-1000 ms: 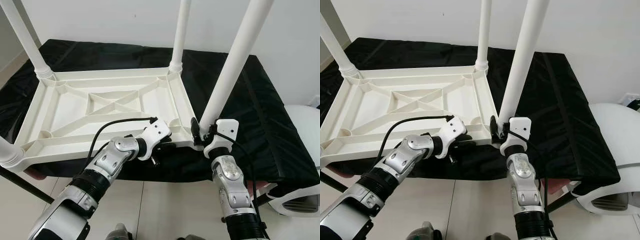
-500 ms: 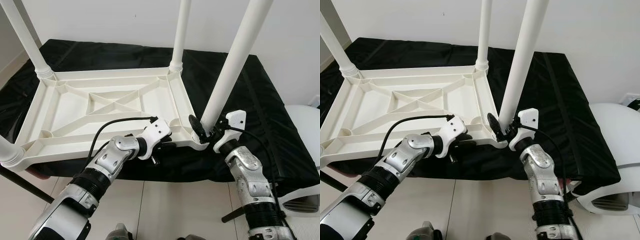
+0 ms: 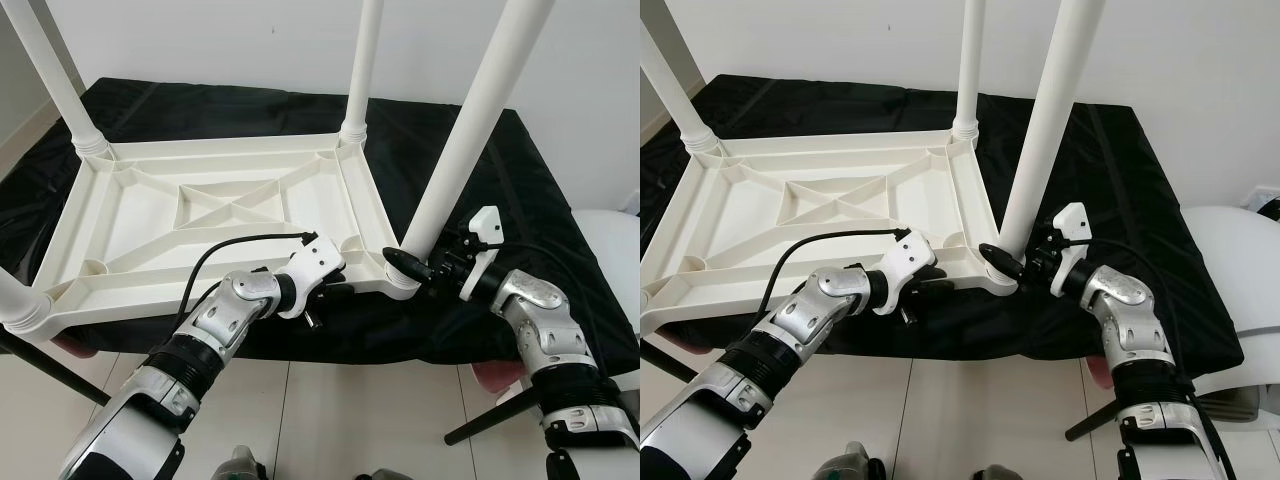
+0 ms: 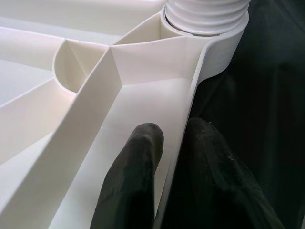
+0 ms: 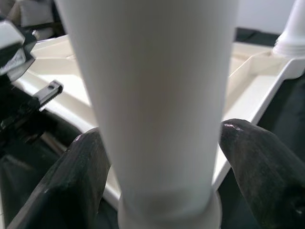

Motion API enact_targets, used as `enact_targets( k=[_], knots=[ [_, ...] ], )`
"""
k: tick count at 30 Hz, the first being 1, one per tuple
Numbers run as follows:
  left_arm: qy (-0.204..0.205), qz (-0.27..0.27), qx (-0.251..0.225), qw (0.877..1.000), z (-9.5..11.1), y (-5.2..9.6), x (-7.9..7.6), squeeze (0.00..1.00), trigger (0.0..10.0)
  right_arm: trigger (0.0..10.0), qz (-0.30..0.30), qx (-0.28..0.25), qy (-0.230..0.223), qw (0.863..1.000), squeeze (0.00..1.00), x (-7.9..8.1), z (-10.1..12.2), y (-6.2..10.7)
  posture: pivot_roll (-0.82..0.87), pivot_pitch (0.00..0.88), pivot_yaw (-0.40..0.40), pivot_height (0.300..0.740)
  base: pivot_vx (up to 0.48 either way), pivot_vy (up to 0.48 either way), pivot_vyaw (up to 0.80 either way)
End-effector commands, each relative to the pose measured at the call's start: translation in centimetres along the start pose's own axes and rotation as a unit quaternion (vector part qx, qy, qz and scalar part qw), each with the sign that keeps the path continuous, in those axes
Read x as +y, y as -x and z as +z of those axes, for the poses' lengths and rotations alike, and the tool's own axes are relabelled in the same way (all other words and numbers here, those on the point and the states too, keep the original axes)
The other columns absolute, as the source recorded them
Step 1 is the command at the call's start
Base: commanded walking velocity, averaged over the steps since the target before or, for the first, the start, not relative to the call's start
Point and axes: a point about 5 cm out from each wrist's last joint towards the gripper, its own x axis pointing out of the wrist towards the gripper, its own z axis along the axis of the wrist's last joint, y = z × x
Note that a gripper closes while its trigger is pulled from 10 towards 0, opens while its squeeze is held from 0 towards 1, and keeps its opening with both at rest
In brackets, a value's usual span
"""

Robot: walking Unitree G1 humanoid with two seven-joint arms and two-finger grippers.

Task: Building children table

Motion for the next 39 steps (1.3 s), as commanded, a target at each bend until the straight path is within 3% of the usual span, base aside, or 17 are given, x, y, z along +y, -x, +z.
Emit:
enact_targets(
  k=[1,3,4,14,20,26,39],
  knots=[
    [-0.011,-0.051,0.025,0.998,-0.4,0.1,-0.3,0.0,10.0,9.8,0.008,0.002,0.011,1.0,0.0,-0.4,0.2,-0.2,0.0,0.043,0.015,0.74,0.0,0.0,0.0],
    [-0.011,-0.051,0.024,0.998,-0.4,0.1,-0.3,0.0,10.0,9.8,0.008,0.002,0.012,1.0,0.0,-0.5,0.2,-0.2,0.0,0.043,0.015,0.74,0.0,0.0,0.0],
    [-0.011,-0.052,0.025,0.998,-0.4,0.1,-0.3,0.0,10.0,0.0,0.01,0.0,0.011,1.0,0.0,-0.5,0.2,-0.2,0.0,0.041,0.015,0.74,0.0,0.0,0.0],
    [-0.011,-0.052,0.025,0.998,-0.4,0.0,-0.3,0.0,10.0,0.0,0.01,-0.027,-0.007,1.0,0.0,-0.2,0.3,-0.4,0.0,0.036,0.016,0.74,0.0,0.0,0.0],
    [-0.012,-0.051,0.025,0.998,-0.3,0.0,-0.1,0.0,10.0,0.0,-0.003,-0.065,-0.028,0.998,0.0,1.4,0.3,-0.6,0.0,0.03,0.014,0.74,0.0,0.0,0.0],
    [-0.012,-0.05,0.025,0.998,-0.3,0.0,-0.1,0.0,10.0,0.0,0.005,-0.067,-0.03,0.997,0.0,2.4,-0.1,-0.6,-0.01,0.029,0.017,0.74,0.0,0.0,0.0],
    [-0.01,-0.049,0.023,0.998,-0.2,-0.1,-0.1,0.0,10.0,0.0,-0.02,-0.065,-0.023,0.997,0.0,1.5,0.2,-0.5,-0.01,0.032,0.012,0.74,0.0,0.0,0.0]
  ],
)
